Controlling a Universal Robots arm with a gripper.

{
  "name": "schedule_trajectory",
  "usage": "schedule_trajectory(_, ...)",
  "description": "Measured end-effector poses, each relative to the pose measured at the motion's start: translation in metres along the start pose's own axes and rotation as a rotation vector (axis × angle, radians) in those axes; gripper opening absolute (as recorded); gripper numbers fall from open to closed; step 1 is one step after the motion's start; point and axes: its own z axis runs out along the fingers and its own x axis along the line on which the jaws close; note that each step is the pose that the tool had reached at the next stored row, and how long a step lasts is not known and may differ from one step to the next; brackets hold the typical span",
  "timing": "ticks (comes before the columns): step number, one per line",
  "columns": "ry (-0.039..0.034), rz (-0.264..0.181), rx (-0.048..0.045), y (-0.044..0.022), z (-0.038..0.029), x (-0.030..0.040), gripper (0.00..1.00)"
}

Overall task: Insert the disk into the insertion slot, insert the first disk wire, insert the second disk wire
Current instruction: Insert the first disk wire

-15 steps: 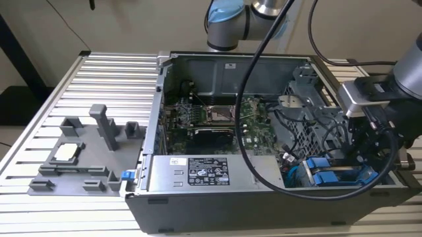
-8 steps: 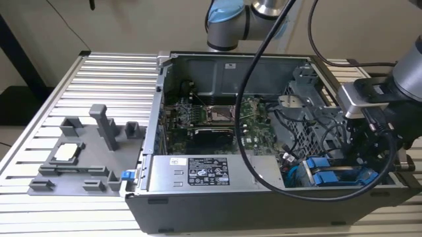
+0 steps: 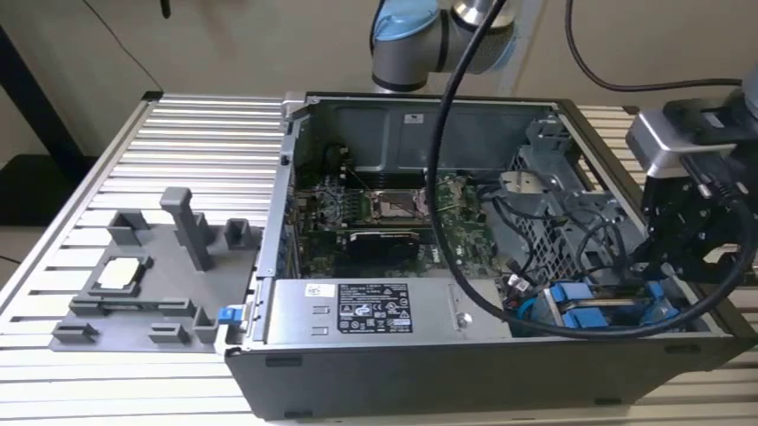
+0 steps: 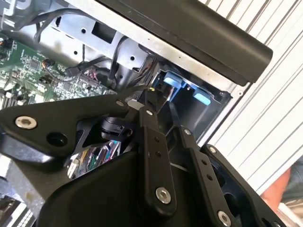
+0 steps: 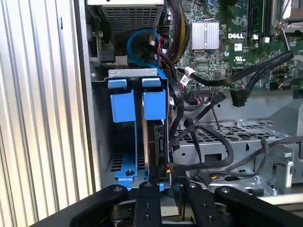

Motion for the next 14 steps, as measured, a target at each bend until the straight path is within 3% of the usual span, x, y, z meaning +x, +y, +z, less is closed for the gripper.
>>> schedule_trajectory(5,-0.0002,0.0,0.0,-0.002,-0.0227,-0.0022,0.27)
schedule_trajectory(10,0.0006,0.0,-0.0025,-0.0023,-0.0244,-0.0024,0.27)
schedule_trajectory(12,0.0131,0.001,-0.027,-0.0024,-0.0246,-0.0029,0.27)
schedule_trajectory(14,0.0182,-0.001,-0.0447,-0.0023,-0.0242,-0.0034,0.27)
